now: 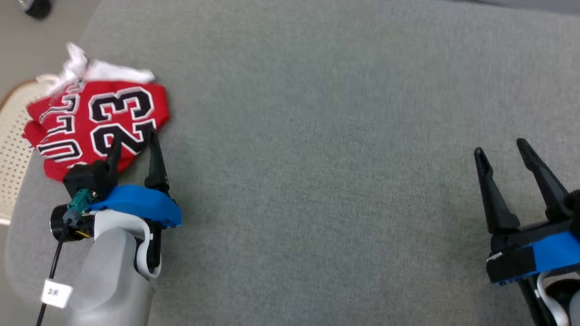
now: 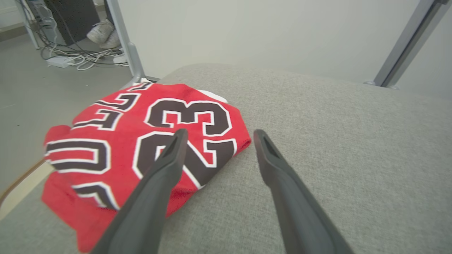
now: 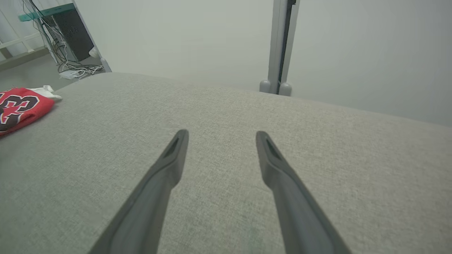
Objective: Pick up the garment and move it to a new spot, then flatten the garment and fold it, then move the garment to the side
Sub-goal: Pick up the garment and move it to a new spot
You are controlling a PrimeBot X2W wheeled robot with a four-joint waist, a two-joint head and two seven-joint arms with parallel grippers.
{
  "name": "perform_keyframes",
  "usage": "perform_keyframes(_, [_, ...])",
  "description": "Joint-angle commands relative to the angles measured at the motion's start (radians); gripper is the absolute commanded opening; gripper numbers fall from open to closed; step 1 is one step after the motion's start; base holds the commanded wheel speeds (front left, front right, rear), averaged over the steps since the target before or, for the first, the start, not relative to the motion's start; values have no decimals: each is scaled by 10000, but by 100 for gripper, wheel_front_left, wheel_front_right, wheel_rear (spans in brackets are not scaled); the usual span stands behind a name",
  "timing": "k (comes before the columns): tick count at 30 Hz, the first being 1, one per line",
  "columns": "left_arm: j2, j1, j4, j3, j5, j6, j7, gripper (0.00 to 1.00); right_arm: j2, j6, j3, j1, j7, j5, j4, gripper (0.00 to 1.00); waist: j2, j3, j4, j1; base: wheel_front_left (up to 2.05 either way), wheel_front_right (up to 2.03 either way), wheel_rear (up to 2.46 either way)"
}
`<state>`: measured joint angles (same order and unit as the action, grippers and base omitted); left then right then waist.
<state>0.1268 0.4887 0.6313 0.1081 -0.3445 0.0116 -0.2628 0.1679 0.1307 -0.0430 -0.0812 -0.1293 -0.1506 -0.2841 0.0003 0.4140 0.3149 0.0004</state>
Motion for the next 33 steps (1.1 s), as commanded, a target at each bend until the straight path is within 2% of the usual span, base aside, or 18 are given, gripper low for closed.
perform_keyframes(1, [3,243,146,-43,-44,52,-26,100,82,1,-45,-179,-12,6,-63,100,-3,279,149,-4,0,0,0])
perform_keyframes(7, [158,1877,2850,-286,-324,187,9,100,192,1,-317,-641,0,-38,-181,100,-3,1213,-238,-4,0,0,0])
perform_keyframes(12, [246,2458,4101,-495,-488,237,52,100,231,1,-453,-851,156,-52,-107,100,-3,1464,-413,-4,0,0,0])
perform_keyframes(13, [261,2513,4152,-530,-485,263,52,80,241,1,-477,-877,192,-35,-81,100,-3,1467,-427,-4,0,0,0])
perform_keyframes(14, [281,2552,4086,-581,-470,277,50,36,241,1,-499,-894,223,-11,-55,100,-3,1458,-438,-4,0,0,0])
perform_keyframes(15, [271,2517,4017,-651,-477,289,47,0,246,1,-511,-896,259,17,-23,100,-3,1428,-447,-4,0,0,0])
perform_keyframes(20, [230,2025,3245,-940,-254,242,0,0,160,1,-528,-873,551,114,196,100,-3,993,-507,-4,0,0,0])
perform_keyframes(27, [25,371,908,-1412,460,-59,-15,0,-73,1,-327,-566,997,94,750,100,-3,-413,-846,-4,0,0,0])
perform_keyframes(33, [-194,-1281,-1003,-1430,1017,-9,-26,0,-232,1,-17,-154,1222,-6,1319,100,-3,-1771,-1210,-4,0,0,0])
